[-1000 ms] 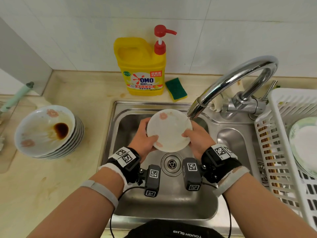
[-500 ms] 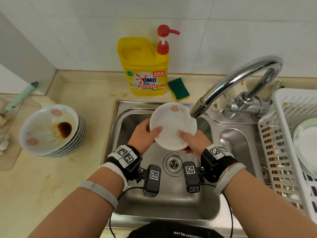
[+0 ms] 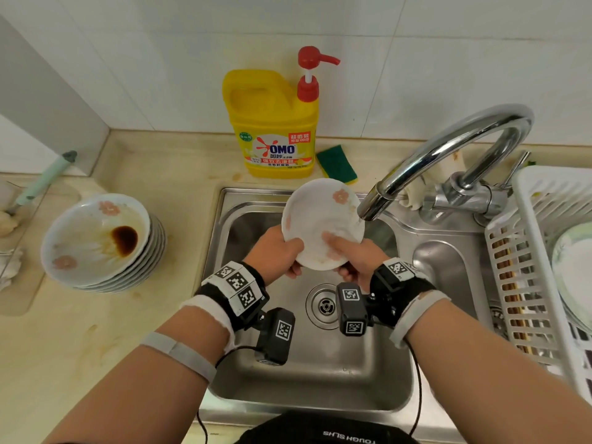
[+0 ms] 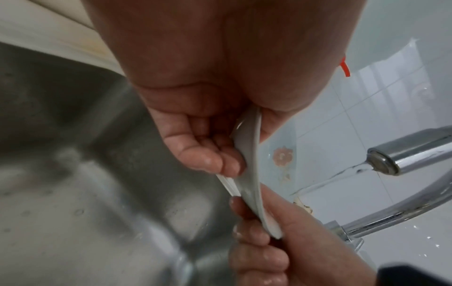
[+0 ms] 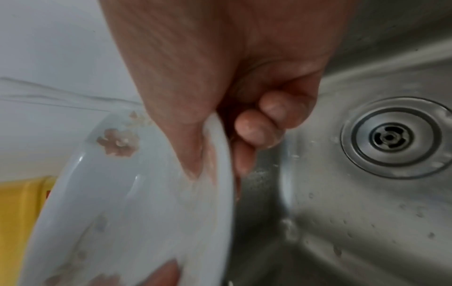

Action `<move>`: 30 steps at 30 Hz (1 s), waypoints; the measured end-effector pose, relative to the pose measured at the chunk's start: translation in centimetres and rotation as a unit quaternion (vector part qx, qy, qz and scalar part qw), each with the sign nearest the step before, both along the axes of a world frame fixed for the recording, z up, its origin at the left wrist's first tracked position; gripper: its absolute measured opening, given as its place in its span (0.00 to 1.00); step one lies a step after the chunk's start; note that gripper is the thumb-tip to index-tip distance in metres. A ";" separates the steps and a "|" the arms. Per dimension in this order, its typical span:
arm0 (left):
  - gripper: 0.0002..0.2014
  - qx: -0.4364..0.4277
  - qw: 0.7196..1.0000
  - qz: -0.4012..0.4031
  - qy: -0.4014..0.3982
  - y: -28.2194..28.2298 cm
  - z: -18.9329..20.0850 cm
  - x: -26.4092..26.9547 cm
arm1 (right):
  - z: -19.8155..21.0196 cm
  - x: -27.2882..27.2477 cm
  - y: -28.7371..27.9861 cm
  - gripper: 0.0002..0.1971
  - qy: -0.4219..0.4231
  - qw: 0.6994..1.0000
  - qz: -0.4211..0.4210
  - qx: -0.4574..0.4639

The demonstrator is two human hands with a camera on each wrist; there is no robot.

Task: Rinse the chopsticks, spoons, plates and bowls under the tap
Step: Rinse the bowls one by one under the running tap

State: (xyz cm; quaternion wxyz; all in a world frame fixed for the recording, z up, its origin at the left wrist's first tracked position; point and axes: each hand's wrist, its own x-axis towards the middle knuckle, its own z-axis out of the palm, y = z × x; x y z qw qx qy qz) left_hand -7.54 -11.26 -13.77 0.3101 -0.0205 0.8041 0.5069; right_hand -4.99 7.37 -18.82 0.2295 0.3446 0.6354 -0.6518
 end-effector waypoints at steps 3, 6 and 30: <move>0.12 -0.023 0.999 -0.028 0.013 -0.7 0.5 -0.4 | 0.4 -0.8 0.8 0.29 0.009 0.999 0.040 0.030; 0.10 -0.046 0.997 -0.050 0.023 -1.2 1.0 -0.7 | 0.5 -1.6 1.3 0.30 0.019 0.992 0.096 0.085; 0.14 0.078 0.984 0.077 -0.142 0.7 0.3 0.6 | -0.3 1.8 -1.9 0.20 -0.005 0.999 0.017 -0.050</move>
